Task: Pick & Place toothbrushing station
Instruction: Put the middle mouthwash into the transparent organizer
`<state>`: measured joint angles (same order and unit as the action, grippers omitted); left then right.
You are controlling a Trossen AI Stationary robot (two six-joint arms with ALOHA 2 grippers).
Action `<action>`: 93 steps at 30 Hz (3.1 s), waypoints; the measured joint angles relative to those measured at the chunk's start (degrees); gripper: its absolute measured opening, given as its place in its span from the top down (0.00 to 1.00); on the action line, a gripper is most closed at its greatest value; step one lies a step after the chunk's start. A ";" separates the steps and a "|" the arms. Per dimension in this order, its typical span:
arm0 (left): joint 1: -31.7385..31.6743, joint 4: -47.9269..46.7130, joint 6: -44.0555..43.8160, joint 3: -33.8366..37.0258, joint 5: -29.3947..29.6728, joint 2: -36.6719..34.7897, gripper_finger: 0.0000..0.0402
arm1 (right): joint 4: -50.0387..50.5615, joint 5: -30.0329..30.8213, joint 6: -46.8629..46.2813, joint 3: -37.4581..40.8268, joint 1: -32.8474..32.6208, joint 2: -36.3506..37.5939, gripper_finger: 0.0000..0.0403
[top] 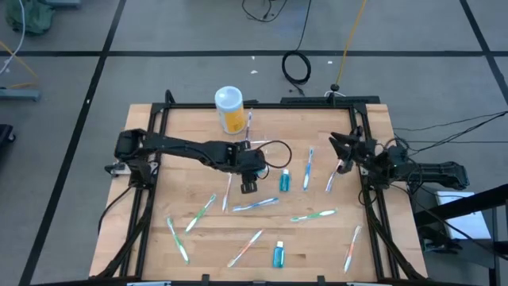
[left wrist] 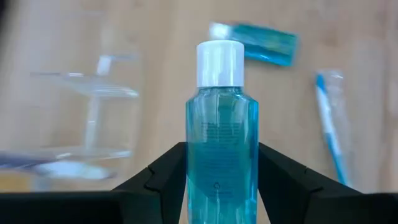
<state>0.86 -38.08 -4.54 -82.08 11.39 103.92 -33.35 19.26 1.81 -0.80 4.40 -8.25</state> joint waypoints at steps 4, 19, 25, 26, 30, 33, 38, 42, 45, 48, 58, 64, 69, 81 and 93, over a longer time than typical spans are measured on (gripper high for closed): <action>-0.07 0.09 -0.08 0.00 6.65 -3.12 0.58 | -9.30 -5.52 4.73 -0.84 -0.02 -2.75 0.77; -0.39 0.84 -1.13 -0.02 11.77 -8.40 0.58 | -26.75 -25.16 7.65 -14.63 -0.04 -41.11 0.74; -0.85 -0.03 -1.57 -0.02 11.11 -8.64 0.58 | -34.12 -32.22 7.52 -22.81 -0.02 -56.85 0.62; -0.85 -0.48 -1.57 -0.02 11.09 -9.19 0.58 | -34.08 -30.72 7.64 -23.99 0.00 -58.95 0.60; -0.85 -2.84 -0.21 -0.09 11.12 -11.79 0.58 | -36.28 -26.70 6.97 -28.18 0.03 -66.11 0.51; -0.90 -3.73 -0.23 -0.09 11.03 -15.07 0.58 | -40.14 -26.75 4.53 -30.71 -0.03 -68.61 0.47; -0.90 -3.92 0.60 -0.06 11.18 -21.54 0.58 | -39.98 -25.38 3.90 -32.45 0.10 -69.66 0.45; -0.90 2.27 2.10 5.25 10.10 -26.16 0.58 | -36.46 -25.35 8.49 -32.60 0.09 -69.85 0.45; -0.90 9.95 3.74 12.51 7.58 -28.93 0.58 | -28.29 -25.44 10.63 -34.79 0.72 -69.85 0.44; -0.89 15.11 6.19 18.63 2.44 -31.15 0.58 | -14.13 -25.38 11.32 -40.55 1.97 -69.89 0.41; -0.85 20.61 7.70 23.59 -2.15 -29.04 0.58 | 20.91 -35.00 10.12 -61.27 4.53 -74.08 0.40; -0.74 21.65 7.85 23.35 -2.63 -28.46 0.58 | 19.66 -38.53 10.02 -62.05 4.51 -78.73 0.40; -0.76 21.34 7.83 23.53 -2.59 -28.41 0.58 | 17.15 -37.36 11.26 -62.05 4.53 -79.99 0.40; -0.79 21.45 7.68 23.50 -2.56 -28.35 0.58 | 16.34 -37.39 8.13 -62.03 4.53 -79.34 0.50; -0.79 21.24 7.70 23.50 -2.55 -28.35 0.58 | 17.50 -37.40 7.86 -62.03 4.53 -79.17 0.62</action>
<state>0.08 -16.84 3.16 -58.59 8.84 75.57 -15.85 -18.15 9.67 -62.83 8.93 -87.42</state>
